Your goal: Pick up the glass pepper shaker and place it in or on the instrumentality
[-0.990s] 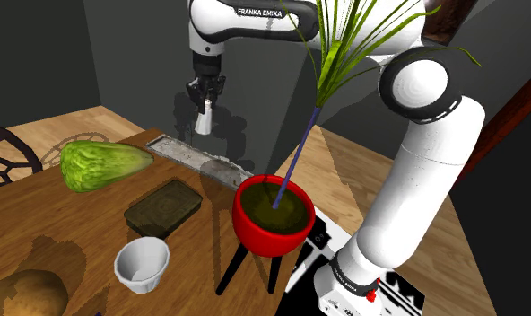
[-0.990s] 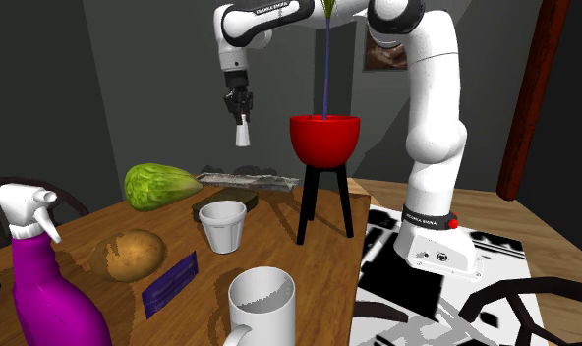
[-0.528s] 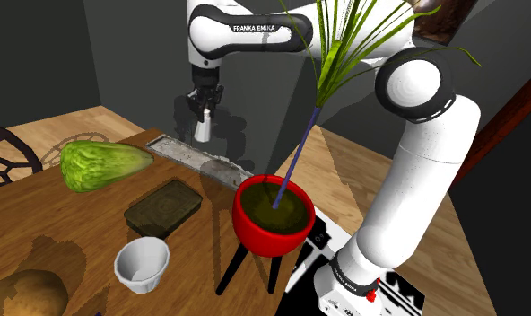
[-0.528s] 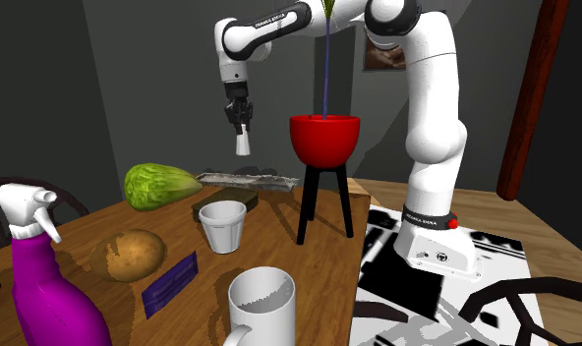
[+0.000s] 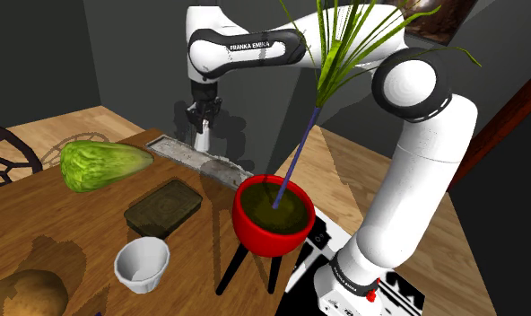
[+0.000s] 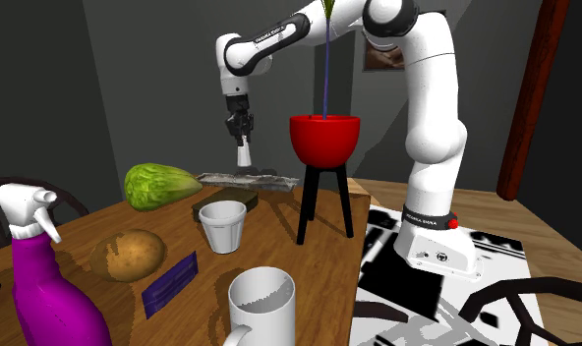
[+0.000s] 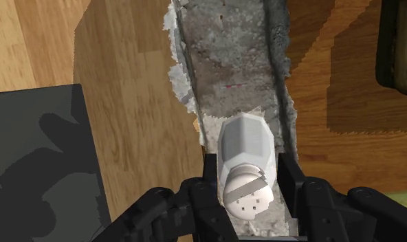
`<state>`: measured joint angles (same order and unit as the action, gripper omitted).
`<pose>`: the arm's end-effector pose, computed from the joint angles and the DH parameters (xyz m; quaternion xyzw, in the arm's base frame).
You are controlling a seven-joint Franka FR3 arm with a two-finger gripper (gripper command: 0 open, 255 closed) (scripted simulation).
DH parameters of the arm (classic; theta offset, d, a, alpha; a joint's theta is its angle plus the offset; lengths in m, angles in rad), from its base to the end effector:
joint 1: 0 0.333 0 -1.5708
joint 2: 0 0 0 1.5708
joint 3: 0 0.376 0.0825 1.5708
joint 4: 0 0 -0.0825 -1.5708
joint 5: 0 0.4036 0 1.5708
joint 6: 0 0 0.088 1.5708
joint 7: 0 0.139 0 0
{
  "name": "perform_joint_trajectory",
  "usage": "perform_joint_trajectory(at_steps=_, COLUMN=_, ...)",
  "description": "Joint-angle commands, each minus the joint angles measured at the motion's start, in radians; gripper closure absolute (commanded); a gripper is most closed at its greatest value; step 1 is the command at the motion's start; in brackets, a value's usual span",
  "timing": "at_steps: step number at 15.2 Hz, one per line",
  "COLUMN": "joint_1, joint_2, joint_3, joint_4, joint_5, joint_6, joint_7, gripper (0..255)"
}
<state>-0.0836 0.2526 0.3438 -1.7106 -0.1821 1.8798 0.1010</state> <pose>0.6404 0.1326 0.4613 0.9928 0.1063 -0.0250 0.0487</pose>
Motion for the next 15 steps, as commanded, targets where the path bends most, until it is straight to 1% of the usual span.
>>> perform_joint_trajectory(at_steps=1, joint_1=-0.001, joint_2=0.006, joint_3=-0.001, joint_4=-0.019, joint_5=-0.003, joint_6=0.025, joint_7=0.003, gripper=255)
perform_joint_trajectory(at_steps=5, joint_1=0.0, joint_2=0.018, joint_3=-0.003, joint_4=-0.049, joint_5=-0.01, joint_6=0.066, joint_7=0.01, gripper=255)
perform_joint_trajectory(at_steps=12, joint_1=0.0, joint_2=0.018, joint_3=-0.003, joint_4=-0.048, joint_5=-0.01, joint_6=0.066, joint_7=0.01, gripper=255)
perform_joint_trajectory(at_steps=13, joint_1=0.0, joint_2=0.018, joint_3=-0.003, joint_4=-0.048, joint_5=-0.01, joint_6=0.066, joint_7=0.01, gripper=0)
perform_joint_trajectory(at_steps=15, joint_1=0.0, joint_2=0.018, joint_3=-0.003, joint_4=-0.048, joint_5=-0.01, joint_6=0.066, joint_7=0.01, gripper=0)
